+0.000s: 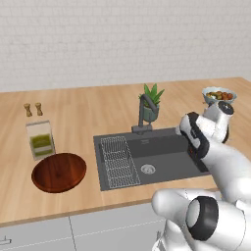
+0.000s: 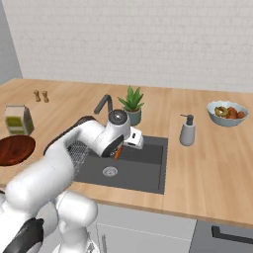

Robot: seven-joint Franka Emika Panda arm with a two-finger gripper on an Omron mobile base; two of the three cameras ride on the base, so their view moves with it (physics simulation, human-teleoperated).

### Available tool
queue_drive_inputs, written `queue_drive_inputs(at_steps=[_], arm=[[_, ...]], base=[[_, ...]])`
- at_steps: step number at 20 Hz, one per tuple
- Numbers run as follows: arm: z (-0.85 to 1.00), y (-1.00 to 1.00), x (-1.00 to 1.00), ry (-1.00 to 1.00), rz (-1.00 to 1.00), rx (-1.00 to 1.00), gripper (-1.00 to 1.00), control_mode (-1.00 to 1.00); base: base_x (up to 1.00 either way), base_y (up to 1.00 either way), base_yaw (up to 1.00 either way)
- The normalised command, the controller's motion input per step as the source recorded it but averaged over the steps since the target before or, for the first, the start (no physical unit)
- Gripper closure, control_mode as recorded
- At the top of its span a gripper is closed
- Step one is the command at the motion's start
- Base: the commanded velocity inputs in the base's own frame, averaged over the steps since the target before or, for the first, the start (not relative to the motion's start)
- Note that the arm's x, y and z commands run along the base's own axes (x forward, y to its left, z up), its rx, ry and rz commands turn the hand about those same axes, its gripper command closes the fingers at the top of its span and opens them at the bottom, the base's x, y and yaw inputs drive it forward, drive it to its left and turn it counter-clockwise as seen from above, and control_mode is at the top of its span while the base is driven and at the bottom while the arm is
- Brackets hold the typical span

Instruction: Pick the carrot from the sink and place it in the bowl. Then pick the bowl and place it in the microwave. Then close the microwave door and press the start button.

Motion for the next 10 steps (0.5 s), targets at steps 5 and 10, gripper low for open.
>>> queue_drive_inputs(at_steps=[5, 10], arm=[[0.11, 0.39, -1.0, -0.04, 0.0, 0.09, 1.0, -1.0], [0.22, 0.97, -0.63, 0.04, 0.06, 0.15, 1.0, -1.0]], base=[[0.0, 0.0, 0.0], [0.0, 0.0, 0.0]])
